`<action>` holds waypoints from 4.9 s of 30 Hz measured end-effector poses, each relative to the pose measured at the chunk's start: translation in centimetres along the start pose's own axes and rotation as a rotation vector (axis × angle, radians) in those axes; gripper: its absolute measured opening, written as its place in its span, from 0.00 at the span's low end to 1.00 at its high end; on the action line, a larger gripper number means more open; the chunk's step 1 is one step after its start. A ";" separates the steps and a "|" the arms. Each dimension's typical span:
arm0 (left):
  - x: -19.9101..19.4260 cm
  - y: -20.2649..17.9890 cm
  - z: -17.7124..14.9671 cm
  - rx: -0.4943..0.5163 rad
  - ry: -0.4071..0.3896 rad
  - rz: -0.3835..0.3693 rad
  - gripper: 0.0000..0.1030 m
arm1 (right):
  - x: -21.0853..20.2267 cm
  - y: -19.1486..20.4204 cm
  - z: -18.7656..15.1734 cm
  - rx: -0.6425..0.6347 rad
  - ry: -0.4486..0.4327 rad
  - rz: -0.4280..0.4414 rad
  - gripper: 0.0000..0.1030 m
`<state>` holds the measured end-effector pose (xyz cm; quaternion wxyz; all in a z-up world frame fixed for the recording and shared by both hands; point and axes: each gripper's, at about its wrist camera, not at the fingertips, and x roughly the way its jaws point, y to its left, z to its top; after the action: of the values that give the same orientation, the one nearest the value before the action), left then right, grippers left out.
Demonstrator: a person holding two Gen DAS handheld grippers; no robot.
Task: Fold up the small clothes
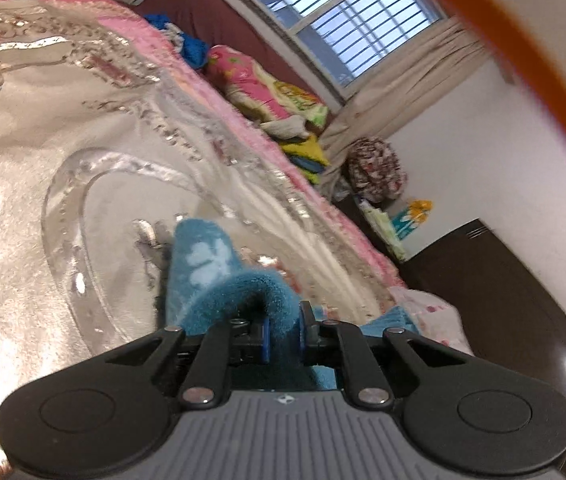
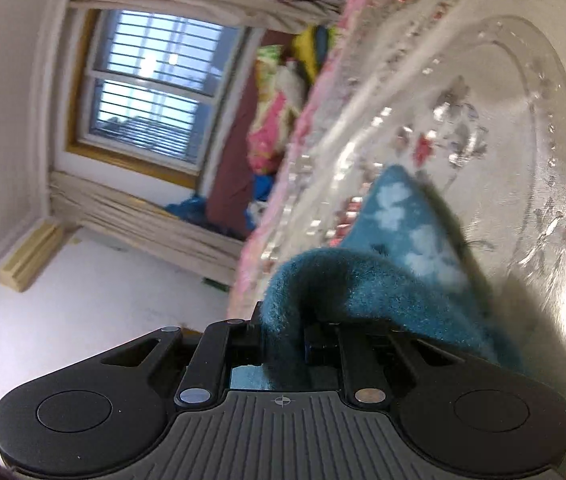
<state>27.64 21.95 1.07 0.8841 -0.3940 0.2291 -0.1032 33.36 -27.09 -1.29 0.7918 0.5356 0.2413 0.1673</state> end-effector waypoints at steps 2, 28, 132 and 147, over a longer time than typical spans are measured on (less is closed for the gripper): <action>0.5 0.2 0.0 0.004 0.010 0.022 0.17 | 1.1 -0.4 0.2 0.007 0.011 -0.021 0.16; 0.8 0.8 1.7 -0.168 -0.028 0.034 0.22 | 4.2 0.8 1.2 -0.019 0.050 -0.096 0.40; -7.0 1.0 -7.1 0.048 0.079 0.176 0.57 | 33.9 21.7 -29.6 -1.285 0.570 -0.849 0.69; -7.9 0.1 -7.7 0.127 0.000 0.167 0.80 | 30.4 23.4 -26.5 -1.259 0.546 -0.762 0.27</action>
<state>16.94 19.89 -0.99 0.9128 -0.3166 0.2543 -0.0433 43.49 17.86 6.05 0.8618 -0.1938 0.4545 0.1151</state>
